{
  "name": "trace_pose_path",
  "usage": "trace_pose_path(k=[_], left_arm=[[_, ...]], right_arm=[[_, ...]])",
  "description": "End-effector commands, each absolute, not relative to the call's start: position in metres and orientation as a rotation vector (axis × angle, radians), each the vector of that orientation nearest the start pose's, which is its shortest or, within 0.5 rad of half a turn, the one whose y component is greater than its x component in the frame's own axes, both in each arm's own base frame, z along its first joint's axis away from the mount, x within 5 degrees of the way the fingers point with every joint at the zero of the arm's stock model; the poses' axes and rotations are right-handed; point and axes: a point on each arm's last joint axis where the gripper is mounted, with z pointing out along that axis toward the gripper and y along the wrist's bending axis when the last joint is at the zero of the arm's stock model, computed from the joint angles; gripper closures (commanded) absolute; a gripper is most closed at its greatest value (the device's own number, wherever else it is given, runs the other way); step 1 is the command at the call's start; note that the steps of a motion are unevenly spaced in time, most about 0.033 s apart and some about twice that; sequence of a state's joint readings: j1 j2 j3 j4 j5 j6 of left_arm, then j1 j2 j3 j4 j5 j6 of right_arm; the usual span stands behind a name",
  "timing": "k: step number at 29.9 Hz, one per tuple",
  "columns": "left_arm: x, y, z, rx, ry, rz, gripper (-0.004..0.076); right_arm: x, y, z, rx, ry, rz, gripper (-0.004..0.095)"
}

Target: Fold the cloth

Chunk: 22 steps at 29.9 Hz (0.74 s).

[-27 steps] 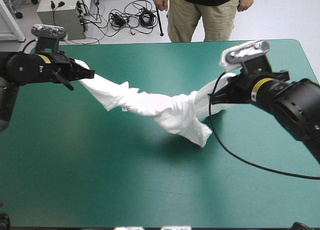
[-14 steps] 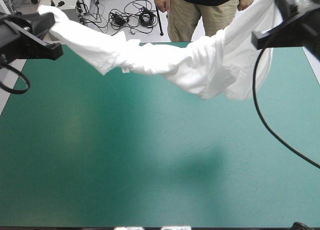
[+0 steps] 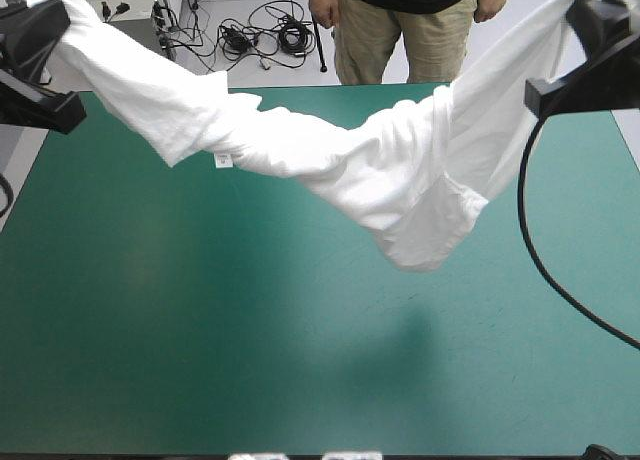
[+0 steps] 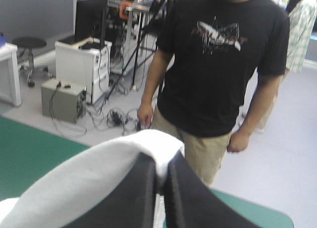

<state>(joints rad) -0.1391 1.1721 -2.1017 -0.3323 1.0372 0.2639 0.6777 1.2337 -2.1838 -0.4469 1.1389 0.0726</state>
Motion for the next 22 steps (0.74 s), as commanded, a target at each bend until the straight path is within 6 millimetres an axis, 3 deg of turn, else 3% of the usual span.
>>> trace_pose_path(k=[1,7,11,16,22], left_arm=[[0.119,-0.045,0.615,0.403,1.513,-0.277,0.0733],[0.134,-0.048,0.558,0.460,1.770,-0.221,0.0733],[0.162,-0.056,0.506,0.460,1.974,-0.254,0.0733],[0.217,-0.068,0.440,0.402,2.131,-0.262,0.0733],[0.286,-0.080,0.387,0.386,2.227,-0.191,0.0733]], right_arm=[[0.126,0.054,0.615,-0.332,1.639,0.085,0.0926],[0.142,0.067,0.563,-0.376,1.874,0.045,0.0925],[0.160,0.084,0.516,-0.381,1.976,0.056,0.0925],[0.201,0.108,0.455,-0.353,2.043,0.095,0.0925],[0.271,0.106,0.421,-0.178,2.113,0.283,0.0925]])
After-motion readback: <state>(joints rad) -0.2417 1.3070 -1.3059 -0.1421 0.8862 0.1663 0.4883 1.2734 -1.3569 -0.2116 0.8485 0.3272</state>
